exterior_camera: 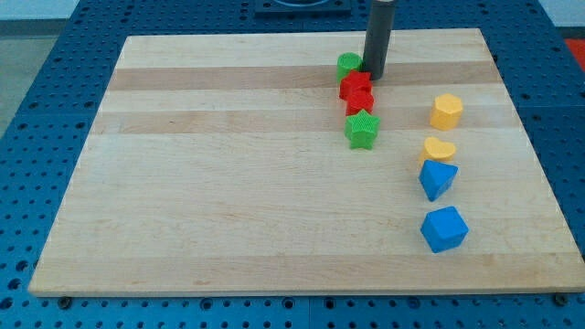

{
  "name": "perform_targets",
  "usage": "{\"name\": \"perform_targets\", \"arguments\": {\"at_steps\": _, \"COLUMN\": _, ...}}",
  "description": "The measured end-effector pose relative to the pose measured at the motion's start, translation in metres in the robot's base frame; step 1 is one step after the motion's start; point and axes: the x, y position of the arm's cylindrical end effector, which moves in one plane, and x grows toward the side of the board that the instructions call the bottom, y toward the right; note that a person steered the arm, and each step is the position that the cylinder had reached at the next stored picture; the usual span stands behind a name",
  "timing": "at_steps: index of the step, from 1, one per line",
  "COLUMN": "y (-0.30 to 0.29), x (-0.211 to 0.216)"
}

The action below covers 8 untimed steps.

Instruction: Move the yellow hexagon closer to the yellow heart

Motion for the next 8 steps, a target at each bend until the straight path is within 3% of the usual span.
{"name": "perform_targets", "arguments": {"at_steps": 3, "y": 0.071, "x": 0.000}}
{"name": "perform_targets", "arguments": {"at_steps": 5, "y": 0.129, "x": 0.022}}
{"name": "perform_targets", "arguments": {"at_steps": 8, "y": 0.106, "x": 0.075}}
